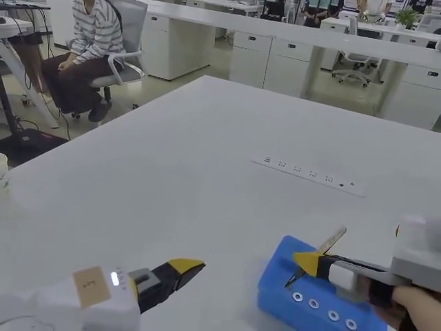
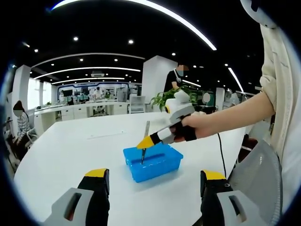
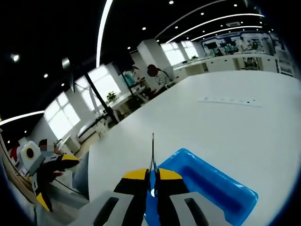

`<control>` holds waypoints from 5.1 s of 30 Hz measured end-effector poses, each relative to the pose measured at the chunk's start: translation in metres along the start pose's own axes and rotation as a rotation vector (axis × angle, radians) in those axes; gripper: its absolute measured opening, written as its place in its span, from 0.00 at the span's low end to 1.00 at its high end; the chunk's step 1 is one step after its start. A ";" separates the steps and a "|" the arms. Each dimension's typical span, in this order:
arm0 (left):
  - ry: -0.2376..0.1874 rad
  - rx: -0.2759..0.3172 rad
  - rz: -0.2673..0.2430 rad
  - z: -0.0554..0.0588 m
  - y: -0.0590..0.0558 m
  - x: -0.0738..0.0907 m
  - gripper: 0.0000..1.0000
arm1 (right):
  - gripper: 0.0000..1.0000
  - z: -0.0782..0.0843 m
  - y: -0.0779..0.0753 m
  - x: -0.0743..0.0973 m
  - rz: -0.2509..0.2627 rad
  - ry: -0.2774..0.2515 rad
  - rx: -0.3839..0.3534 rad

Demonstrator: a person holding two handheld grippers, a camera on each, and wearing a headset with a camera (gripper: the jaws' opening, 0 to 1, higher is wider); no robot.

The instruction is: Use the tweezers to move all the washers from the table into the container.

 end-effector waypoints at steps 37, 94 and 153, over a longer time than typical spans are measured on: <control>0.014 0.027 0.024 0.002 -0.001 -0.002 0.82 | 0.03 0.011 -0.018 -0.030 0.040 0.149 0.297; 0.064 0.044 0.369 -0.067 -0.010 -0.019 0.41 | 0.04 0.033 0.077 0.058 -0.171 0.217 0.426; 0.305 -0.490 0.648 -0.053 -0.053 -0.059 0.00 | 0.02 0.072 0.100 0.073 -0.207 0.561 0.730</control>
Point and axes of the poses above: the centre of the closed fingertips' face, and the gripper's own axes: x roughly backward along the fingers, y roughly to its left, z roughly out of its underside, the point moved 10 cm from there along x, roughly backward along the fingers, and after that the axes turned 9 degrees about -z, right-handed, at the moved point
